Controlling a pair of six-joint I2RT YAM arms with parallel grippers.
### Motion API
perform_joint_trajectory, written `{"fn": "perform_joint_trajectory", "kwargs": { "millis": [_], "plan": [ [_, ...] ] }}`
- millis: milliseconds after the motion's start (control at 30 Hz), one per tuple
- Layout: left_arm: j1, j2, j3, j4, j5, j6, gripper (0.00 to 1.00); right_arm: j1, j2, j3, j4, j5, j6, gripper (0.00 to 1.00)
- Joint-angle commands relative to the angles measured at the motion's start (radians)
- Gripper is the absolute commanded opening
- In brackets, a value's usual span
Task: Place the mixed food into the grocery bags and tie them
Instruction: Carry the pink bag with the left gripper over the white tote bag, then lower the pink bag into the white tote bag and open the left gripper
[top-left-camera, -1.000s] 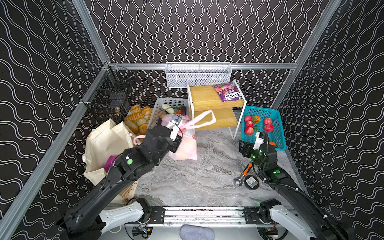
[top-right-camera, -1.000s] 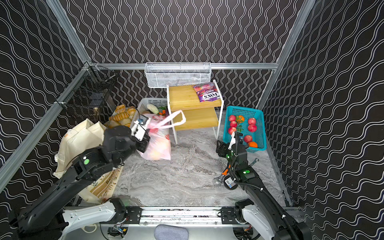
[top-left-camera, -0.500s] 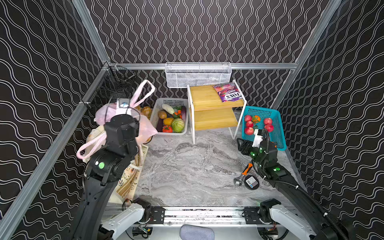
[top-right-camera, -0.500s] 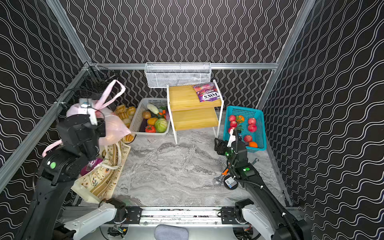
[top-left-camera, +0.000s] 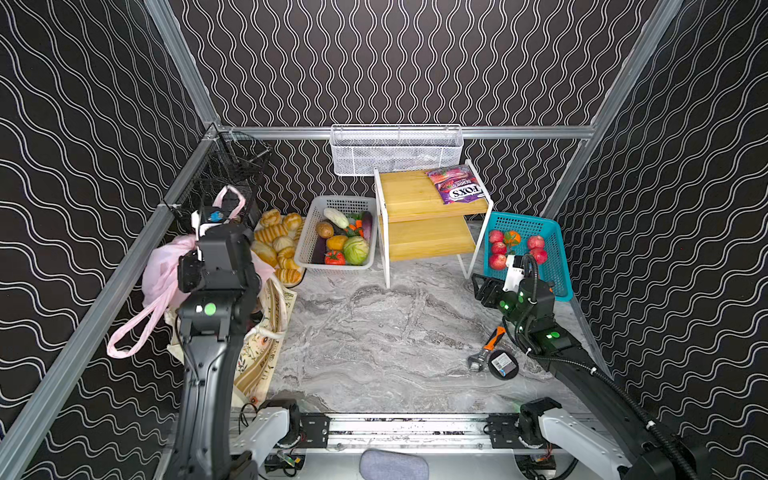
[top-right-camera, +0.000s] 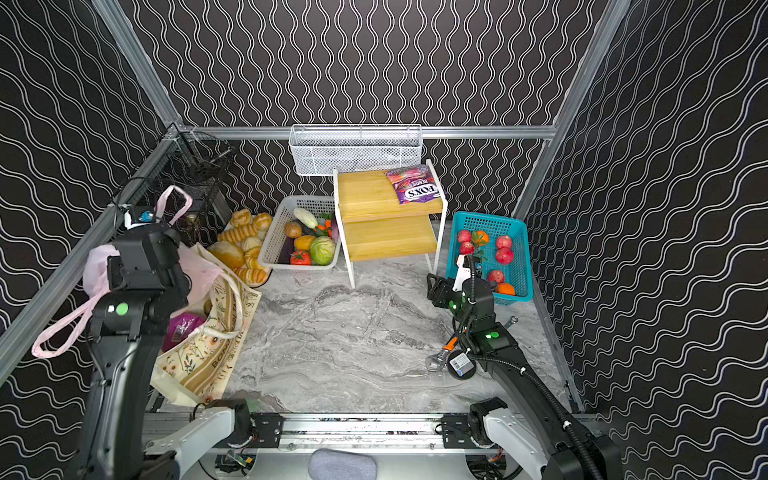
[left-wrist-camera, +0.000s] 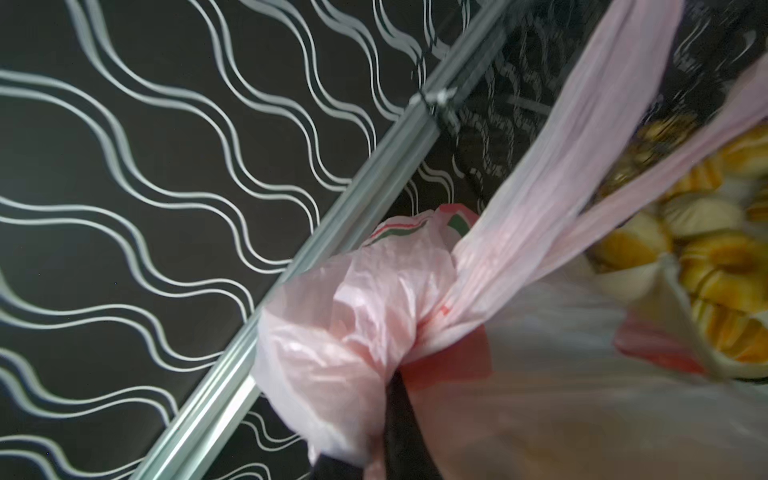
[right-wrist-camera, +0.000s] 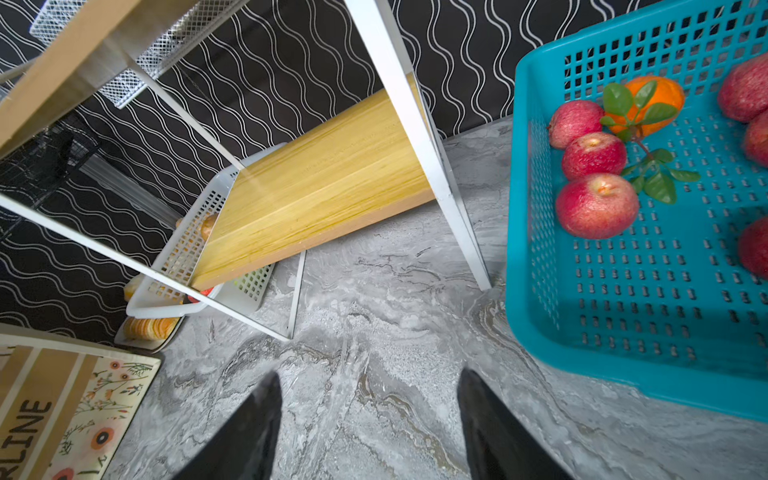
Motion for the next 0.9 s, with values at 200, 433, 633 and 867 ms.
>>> {"fn": "perform_joint_trajectory", "kwargs": {
  "millis": [200, 433, 633, 867],
  "plan": [
    [0.076, 0.035, 0.070, -0.144, 0.289, -0.135, 0.00, 0.002, -0.004, 0.000, 0.025, -0.010, 0.006, 0.68],
    [0.078, -0.019, 0.004, -0.203, 0.493, -0.266, 0.00, 0.003, 0.024, 0.028, 0.008, -0.021, 0.009, 0.68],
    [0.077, -0.051, -0.096, -0.238, 0.719, -0.320, 0.00, 0.002, 0.024, 0.033, 0.005, -0.011, 0.012, 0.68],
    [0.077, -0.083, -0.192, -0.238, 0.738, -0.384, 0.20, 0.002, 0.029, 0.036, 0.001, -0.019, 0.013, 0.68]
  ]
}}
